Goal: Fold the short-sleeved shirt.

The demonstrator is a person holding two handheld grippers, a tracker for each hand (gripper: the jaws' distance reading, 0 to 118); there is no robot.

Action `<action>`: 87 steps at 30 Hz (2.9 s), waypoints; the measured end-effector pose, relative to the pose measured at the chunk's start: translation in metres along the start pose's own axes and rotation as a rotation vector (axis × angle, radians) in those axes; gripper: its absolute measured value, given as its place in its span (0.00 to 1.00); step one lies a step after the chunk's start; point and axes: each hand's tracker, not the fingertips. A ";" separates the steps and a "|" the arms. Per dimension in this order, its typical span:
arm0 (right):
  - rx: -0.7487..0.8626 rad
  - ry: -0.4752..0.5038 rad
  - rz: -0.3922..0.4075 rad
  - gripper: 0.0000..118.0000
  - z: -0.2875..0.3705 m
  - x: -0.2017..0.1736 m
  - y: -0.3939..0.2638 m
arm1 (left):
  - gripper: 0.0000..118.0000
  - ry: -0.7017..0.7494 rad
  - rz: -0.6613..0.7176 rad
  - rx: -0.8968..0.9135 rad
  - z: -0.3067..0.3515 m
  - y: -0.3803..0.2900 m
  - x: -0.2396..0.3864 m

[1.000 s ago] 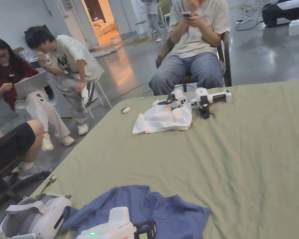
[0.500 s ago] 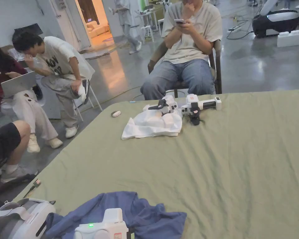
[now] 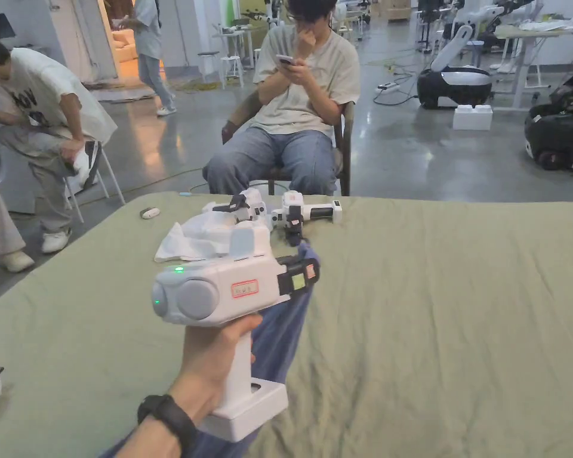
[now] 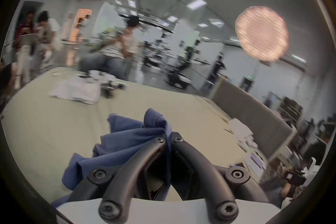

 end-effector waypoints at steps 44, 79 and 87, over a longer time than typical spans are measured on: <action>0.244 0.087 0.091 0.00 0.032 0.005 0.038 | 0.00 0.426 -0.448 0.341 0.258 -0.115 0.166; -0.131 -0.046 0.038 0.00 -0.014 0.037 -0.019 | 0.54 0.483 0.130 -0.424 -0.049 -0.166 -0.132; -0.201 -0.013 0.049 0.00 -0.057 0.049 -0.020 | 0.06 0.510 0.068 -0.465 -0.068 -0.178 -0.124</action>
